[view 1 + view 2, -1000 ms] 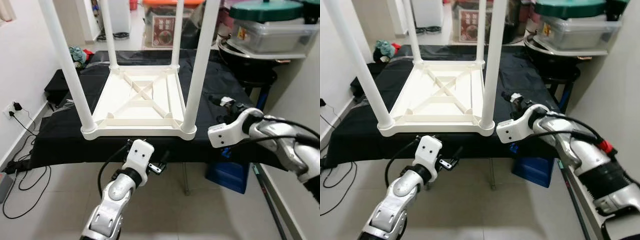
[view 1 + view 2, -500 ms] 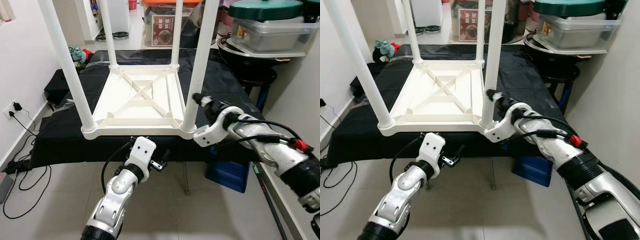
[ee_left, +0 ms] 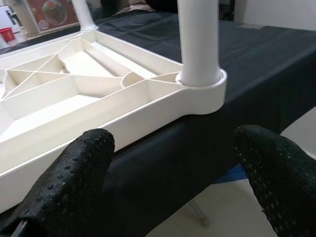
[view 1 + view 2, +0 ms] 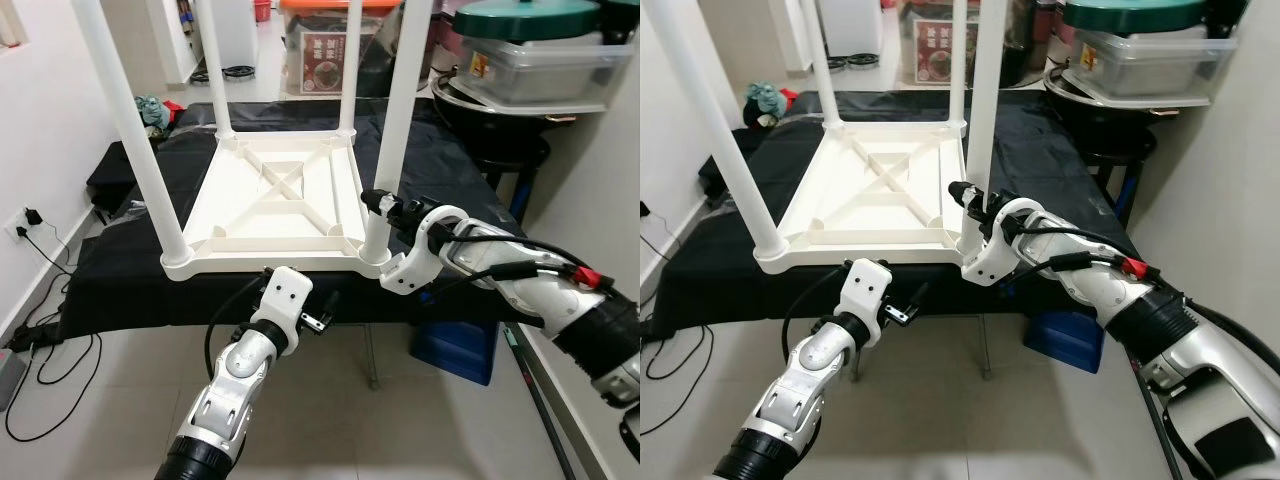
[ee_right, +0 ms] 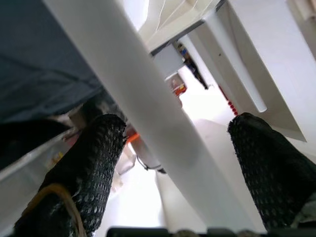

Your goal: Building children table

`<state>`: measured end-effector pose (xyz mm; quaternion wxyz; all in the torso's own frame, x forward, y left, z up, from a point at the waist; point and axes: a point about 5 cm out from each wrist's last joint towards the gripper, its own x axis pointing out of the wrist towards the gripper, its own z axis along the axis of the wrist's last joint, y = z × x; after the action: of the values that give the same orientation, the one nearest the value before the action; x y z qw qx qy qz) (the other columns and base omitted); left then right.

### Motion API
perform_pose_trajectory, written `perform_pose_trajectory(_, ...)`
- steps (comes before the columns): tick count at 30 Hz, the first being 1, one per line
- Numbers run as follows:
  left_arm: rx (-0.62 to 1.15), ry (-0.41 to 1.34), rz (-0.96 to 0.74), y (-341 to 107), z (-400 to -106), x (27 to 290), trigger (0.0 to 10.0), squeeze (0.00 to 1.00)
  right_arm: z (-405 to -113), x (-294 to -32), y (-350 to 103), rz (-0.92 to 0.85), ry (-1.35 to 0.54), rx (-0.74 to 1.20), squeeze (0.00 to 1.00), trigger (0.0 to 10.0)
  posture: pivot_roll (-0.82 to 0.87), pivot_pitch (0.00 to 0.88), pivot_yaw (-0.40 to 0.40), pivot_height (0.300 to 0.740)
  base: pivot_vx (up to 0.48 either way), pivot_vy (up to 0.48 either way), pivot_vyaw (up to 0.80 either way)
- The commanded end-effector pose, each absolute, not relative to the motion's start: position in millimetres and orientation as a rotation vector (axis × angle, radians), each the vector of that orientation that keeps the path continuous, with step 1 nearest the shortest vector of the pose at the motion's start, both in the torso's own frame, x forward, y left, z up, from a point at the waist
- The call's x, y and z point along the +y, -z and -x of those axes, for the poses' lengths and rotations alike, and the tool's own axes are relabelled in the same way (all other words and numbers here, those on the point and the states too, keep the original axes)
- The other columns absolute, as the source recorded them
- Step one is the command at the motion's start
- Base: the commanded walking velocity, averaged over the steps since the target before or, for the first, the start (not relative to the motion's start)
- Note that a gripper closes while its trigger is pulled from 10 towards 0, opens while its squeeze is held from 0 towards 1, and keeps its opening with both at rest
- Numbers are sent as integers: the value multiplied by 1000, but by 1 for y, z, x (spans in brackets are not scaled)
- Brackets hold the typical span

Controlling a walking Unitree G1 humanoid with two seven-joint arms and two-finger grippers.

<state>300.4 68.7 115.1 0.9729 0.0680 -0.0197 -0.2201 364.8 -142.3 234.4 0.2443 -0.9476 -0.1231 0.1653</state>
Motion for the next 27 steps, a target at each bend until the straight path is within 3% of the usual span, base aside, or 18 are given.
perform_pose_trajectory(1, -32, 442, -133, -112, -300, 68, 10000, 0, -373, -140, -232, 2632, -476, -325, 0, 10000, 1, 0, -14, 740, 0, 0, 0)
perform_pose_trajectory(27, -45, 444, -105, -112, -294, 62, 10000, 0, -408, -103, -233, 2679, -465, -302, 0, 10000, 29, 0, -60, 740, 0, 0, 0)
